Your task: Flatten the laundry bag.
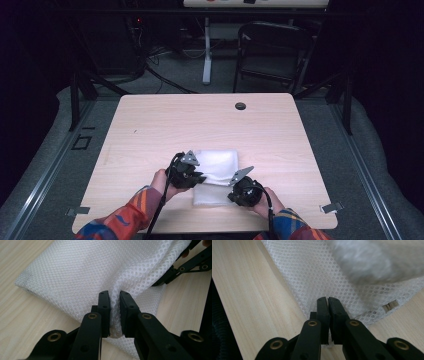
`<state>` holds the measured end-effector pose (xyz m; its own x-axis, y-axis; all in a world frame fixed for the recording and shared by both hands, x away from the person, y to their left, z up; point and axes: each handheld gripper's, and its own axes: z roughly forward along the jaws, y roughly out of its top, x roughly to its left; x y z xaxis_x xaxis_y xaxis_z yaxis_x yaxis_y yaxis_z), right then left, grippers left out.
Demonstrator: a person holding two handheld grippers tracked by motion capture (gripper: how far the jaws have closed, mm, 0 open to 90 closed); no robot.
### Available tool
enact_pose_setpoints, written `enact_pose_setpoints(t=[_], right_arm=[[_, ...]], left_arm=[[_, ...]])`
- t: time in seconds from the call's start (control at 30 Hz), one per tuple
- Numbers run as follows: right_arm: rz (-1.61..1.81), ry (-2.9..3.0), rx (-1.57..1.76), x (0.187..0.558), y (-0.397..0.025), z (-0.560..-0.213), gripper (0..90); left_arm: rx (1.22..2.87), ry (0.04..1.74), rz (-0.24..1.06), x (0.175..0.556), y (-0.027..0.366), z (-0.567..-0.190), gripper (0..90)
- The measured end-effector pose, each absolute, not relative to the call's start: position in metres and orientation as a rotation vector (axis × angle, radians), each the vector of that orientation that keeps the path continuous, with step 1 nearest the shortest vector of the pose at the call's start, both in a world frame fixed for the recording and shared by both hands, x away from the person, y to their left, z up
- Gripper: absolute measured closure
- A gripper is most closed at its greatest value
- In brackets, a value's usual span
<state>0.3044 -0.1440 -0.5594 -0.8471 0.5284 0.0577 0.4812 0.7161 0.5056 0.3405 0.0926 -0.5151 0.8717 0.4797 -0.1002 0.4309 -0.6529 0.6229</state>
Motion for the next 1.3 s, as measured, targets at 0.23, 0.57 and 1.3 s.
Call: enact_pose_setpoints(t=[0.23, 0.57, 1.3], right_arm=[[0.803, 2.82, 0.83, 0.305, -0.144, -0.56, 87.4], [0.795, 2.826, 0.828, 0.305, -0.144, -0.56, 87.4], [0.809, 2.823, 0.823, 0.304, -0.144, -0.56, 87.3]], left_arm=[[2.36, 0.648, 0.126, 0.343, 0.091, -0.51, 80.0], [2.337, 0.672, 0.135, 0.354, 0.089, -0.506, 79.6], [2.286, 0.691, 0.161, 0.378, 0.084, -0.5, 79.6]])
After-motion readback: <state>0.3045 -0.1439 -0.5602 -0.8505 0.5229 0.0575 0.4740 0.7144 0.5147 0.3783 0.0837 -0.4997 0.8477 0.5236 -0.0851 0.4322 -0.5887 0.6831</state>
